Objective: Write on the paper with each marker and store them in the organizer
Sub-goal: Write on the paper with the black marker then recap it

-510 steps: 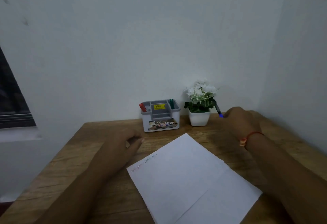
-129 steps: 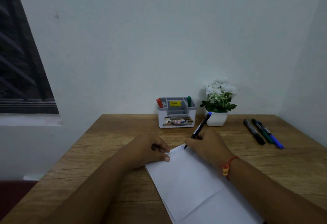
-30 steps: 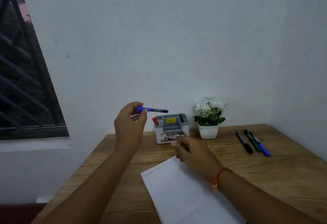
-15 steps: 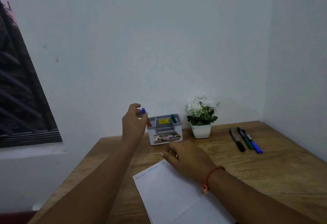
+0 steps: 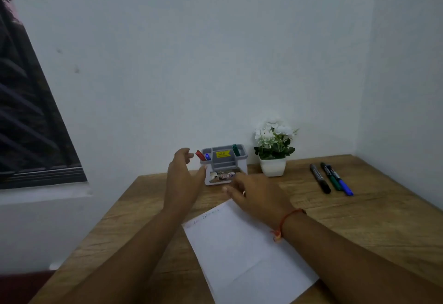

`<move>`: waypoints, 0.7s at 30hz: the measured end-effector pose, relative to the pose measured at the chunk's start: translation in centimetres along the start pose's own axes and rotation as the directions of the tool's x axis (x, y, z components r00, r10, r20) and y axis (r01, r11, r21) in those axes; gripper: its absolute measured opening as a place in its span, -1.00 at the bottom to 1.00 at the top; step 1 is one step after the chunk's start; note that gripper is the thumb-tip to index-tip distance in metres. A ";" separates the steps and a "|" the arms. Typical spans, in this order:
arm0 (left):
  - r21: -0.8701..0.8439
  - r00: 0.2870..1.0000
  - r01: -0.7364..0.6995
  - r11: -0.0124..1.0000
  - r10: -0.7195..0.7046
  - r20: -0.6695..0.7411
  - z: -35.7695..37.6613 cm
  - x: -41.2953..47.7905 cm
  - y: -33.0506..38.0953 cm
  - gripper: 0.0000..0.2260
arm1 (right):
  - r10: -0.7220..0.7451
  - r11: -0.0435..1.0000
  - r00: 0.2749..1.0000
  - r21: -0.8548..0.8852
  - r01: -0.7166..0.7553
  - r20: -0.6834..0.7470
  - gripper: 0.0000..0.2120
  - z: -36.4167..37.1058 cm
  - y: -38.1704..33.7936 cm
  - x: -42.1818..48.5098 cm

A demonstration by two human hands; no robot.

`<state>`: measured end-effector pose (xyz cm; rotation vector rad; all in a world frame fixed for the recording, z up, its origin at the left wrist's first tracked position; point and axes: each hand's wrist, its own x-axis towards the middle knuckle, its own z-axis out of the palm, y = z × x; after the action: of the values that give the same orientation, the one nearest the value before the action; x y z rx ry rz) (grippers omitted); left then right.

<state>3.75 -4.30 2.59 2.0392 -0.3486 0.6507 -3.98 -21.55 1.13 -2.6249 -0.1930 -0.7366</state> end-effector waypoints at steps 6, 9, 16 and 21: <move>0.127 0.981 -0.046 0.991 0.020 0.195 -1.9 -3.8 -1.0 -0.92 | 0.301 0.939 0.943 -0.127 -0.319 -0.144 -0.70 -2.1 4.7 1.1; 0.248 0.954 -0.139 0.959 0.063 0.293 -2.4 -3.9 -2.3 -0.87 | 0.402 0.862 0.898 -0.256 -0.437 -0.179 -0.68 -3.0 8.0 1.0; 0.304 0.915 -0.220 0.927 0.088 0.394 -2.4 -3.7 -2.1 -0.80 | 0.599 0.678 0.783 -0.413 -0.608 -0.170 -0.74 -4.2 11.2 -0.2; 0.311 0.900 -0.227 0.923 0.077 0.429 -2.2 -3.6 -2.2 -0.78 | 0.628 0.674 0.772 -0.426 -0.604 -0.099 -0.74 -4.2 11.4 -0.3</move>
<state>1.20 -1.27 -0.09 2.5198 -0.6872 0.3894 -3.54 -33.66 0.33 -2.8278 0.9271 -0.4905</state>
